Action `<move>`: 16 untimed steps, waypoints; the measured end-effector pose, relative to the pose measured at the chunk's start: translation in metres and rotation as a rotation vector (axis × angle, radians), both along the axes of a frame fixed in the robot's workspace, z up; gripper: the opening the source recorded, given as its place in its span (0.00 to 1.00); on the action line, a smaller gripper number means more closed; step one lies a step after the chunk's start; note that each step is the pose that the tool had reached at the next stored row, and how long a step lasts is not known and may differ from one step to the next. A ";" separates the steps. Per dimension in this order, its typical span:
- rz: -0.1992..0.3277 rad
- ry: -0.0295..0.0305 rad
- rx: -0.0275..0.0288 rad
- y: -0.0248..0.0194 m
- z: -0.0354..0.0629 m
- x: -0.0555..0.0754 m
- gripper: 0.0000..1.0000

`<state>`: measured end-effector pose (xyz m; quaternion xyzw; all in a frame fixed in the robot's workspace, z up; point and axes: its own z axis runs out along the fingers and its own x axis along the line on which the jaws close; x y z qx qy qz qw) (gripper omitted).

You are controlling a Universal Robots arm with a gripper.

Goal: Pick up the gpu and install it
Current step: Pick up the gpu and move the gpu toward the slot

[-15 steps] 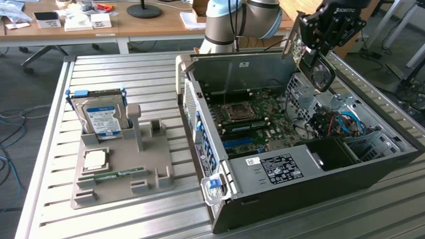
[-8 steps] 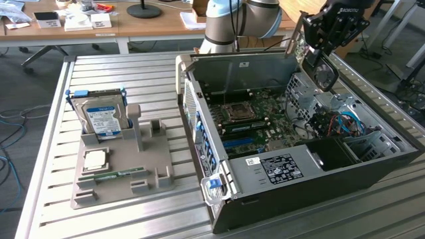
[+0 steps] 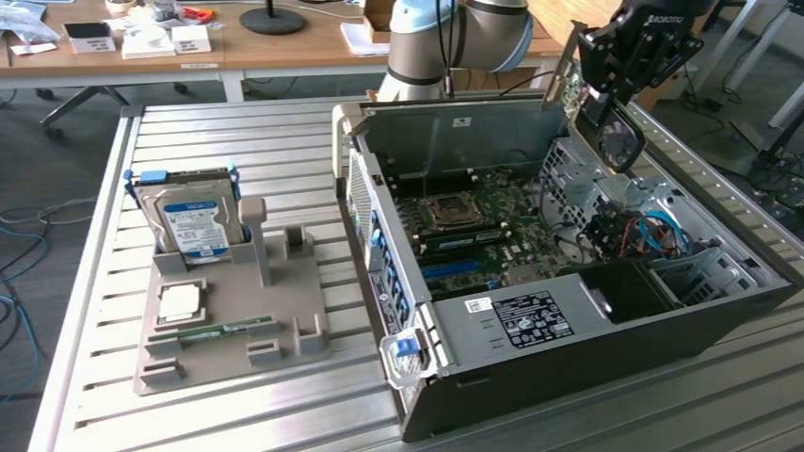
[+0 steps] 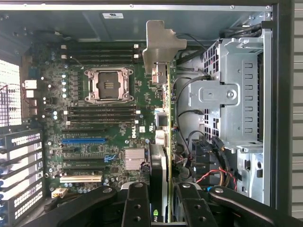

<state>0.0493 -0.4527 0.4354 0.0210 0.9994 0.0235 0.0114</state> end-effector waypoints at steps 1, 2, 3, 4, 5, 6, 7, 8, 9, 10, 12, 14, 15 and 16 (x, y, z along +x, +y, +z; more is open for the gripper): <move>0.000 0.0000 0.0000 0.0000 0.0000 0.000 0.27; 0.000 0.0000 0.0000 0.0000 0.0000 0.000 0.27; 0.000 0.0000 0.0000 0.0000 0.0000 0.000 0.27; 0.000 0.0000 0.0001 0.0000 0.0000 0.001 0.27; 0.000 0.0000 0.0001 0.0000 -0.0001 0.001 0.27; 0.000 0.0000 0.0001 0.0000 0.0000 0.001 0.27; 0.000 0.0000 0.0000 0.0000 0.0000 0.002 0.27; 0.000 0.0000 0.0000 0.0000 0.0000 0.002 0.27; 0.000 0.0000 0.0000 0.0000 0.0000 0.003 0.27; 0.000 0.0000 0.0001 0.0000 0.0000 0.004 0.27; 0.000 0.0000 0.0000 0.0000 0.0000 0.005 0.27; 0.000 0.0000 0.0000 0.0000 0.0000 0.007 0.27; 0.000 0.0000 0.0000 0.0000 0.0000 0.008 0.27; 0.000 0.0000 0.0000 0.0000 0.0000 0.009 0.27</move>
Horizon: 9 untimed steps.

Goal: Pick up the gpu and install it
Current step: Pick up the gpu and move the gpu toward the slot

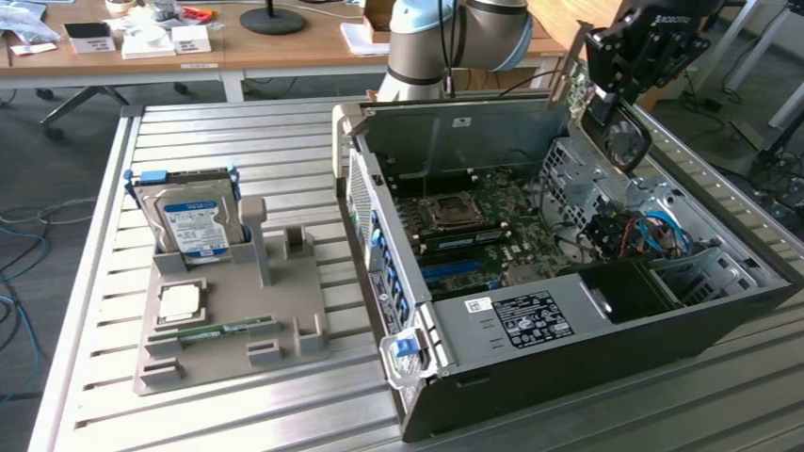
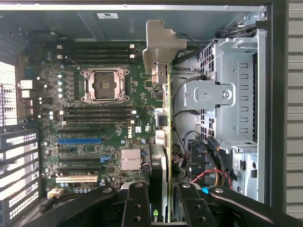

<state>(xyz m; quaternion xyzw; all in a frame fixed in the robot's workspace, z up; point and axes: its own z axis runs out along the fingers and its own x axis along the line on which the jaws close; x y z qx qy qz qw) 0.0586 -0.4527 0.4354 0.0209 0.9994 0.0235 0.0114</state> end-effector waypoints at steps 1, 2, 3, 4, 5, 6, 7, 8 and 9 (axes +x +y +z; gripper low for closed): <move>0.000 0.0000 0.0000 0.0000 0.0000 0.000 0.27; 0.000 0.0000 0.0000 0.0000 0.0000 0.000 0.27; 0.000 0.0000 0.0000 0.0000 0.0000 0.000 0.27; 0.000 0.0000 0.0000 0.0000 0.0000 0.000 0.27; 0.000 0.0000 0.0000 0.0000 0.0000 0.000 0.27; 0.000 0.0000 0.0000 0.0000 0.0000 0.000 0.27; 0.000 0.0000 0.0000 0.0000 0.0000 0.000 0.27; 0.000 0.0000 0.0000 0.0000 0.0000 0.001 0.27; 0.000 0.0000 0.0001 0.0000 0.0000 0.001 0.27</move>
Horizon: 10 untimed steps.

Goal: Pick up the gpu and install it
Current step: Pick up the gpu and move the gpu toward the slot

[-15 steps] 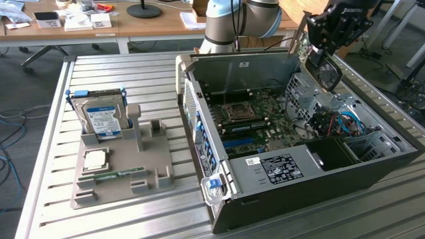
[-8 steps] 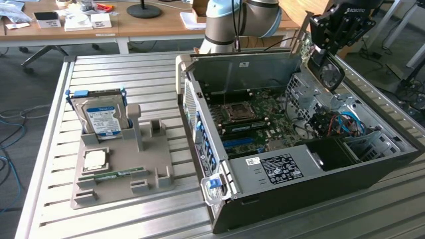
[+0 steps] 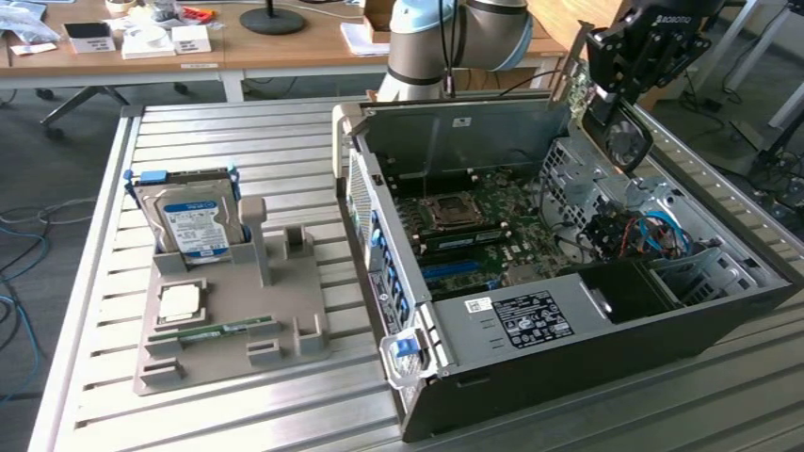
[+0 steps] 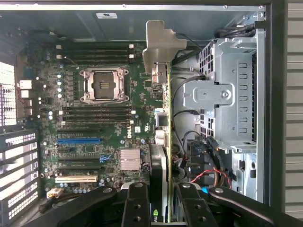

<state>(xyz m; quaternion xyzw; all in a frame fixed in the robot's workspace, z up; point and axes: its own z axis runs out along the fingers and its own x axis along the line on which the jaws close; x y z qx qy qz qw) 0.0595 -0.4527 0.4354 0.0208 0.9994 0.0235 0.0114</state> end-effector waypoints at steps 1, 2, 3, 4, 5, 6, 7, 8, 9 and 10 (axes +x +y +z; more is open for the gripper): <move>0.000 0.0000 0.0000 0.0000 0.0000 0.001 0.27; 0.000 0.0000 -0.0001 0.0000 0.0000 0.001 0.27; 0.000 0.0001 0.0000 0.0000 0.0000 0.002 0.27; 0.000 0.0000 0.0000 0.0000 0.0000 0.003 0.27; 0.000 0.0000 0.0000 0.0000 0.0000 0.004 0.27; 0.000 0.0000 -0.0001 0.0000 0.0000 0.005 0.27; 0.000 0.0000 0.0000 0.0000 0.0000 0.006 0.27; 0.000 0.0000 -0.0001 0.0000 0.0000 0.008 0.27; 0.000 0.0000 -0.0001 0.0000 0.0000 0.009 0.27; 0.000 0.0000 -0.0001 0.0000 0.0000 0.009 0.27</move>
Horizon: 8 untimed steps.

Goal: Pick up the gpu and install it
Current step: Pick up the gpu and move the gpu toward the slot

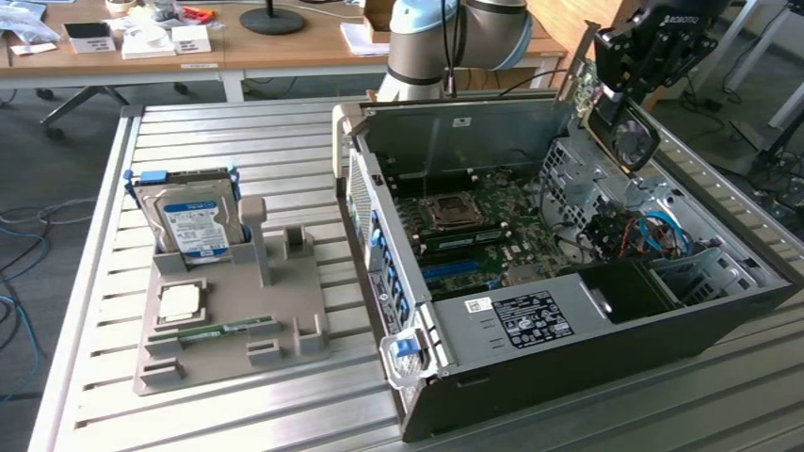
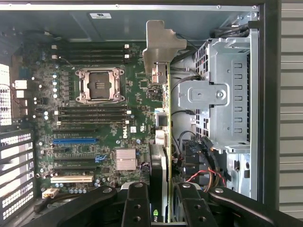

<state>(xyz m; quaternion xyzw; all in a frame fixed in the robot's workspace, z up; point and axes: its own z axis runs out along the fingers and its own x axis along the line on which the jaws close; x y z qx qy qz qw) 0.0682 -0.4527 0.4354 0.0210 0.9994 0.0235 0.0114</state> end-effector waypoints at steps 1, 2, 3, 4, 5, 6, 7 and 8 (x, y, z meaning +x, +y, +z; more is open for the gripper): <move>0.000 0.0000 0.0000 0.0000 0.0000 0.000 0.27; 0.000 0.0000 0.0000 0.0000 0.0000 0.000 0.27; 0.000 0.0000 0.0000 0.0000 0.0000 0.000 0.27; 0.000 0.0000 0.0000 0.0000 0.0000 0.000 0.27; 0.000 0.0000 0.0002 0.0000 -0.0001 0.001 0.27; 0.000 0.0000 0.0001 0.0000 -0.0001 0.001 0.27; 0.000 0.0000 0.0001 0.0000 0.0000 0.002 0.27; 0.000 0.0000 0.0000 0.0000 0.0000 0.003 0.27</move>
